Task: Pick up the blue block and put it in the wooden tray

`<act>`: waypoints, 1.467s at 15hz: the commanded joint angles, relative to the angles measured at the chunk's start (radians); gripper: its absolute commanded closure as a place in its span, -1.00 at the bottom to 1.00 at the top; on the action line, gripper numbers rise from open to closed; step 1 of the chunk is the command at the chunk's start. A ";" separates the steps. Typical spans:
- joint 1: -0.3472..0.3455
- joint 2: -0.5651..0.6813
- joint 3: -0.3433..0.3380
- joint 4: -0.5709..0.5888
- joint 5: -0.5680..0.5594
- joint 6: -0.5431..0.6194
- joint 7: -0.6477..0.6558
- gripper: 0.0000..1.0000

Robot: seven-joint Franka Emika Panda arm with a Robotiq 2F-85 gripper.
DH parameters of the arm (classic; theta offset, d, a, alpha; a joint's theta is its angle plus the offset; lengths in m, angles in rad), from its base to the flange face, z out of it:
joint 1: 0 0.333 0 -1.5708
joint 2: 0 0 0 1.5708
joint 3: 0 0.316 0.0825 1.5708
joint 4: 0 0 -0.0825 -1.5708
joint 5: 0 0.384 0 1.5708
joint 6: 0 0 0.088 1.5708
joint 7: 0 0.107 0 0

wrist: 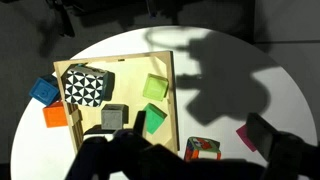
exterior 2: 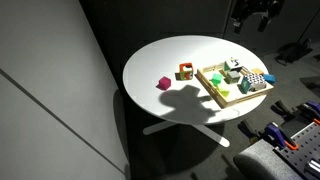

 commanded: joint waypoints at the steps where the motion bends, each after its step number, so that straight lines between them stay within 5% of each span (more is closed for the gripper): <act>1: 0.004 0.000 -0.004 0.002 -0.001 -0.002 0.001 -1.00; 11: -0.045 0.066 -0.048 0.021 -0.041 0.073 0.006 -1.00; 22: -0.106 0.185 -0.145 -0.009 -0.108 0.329 -0.055 -1.00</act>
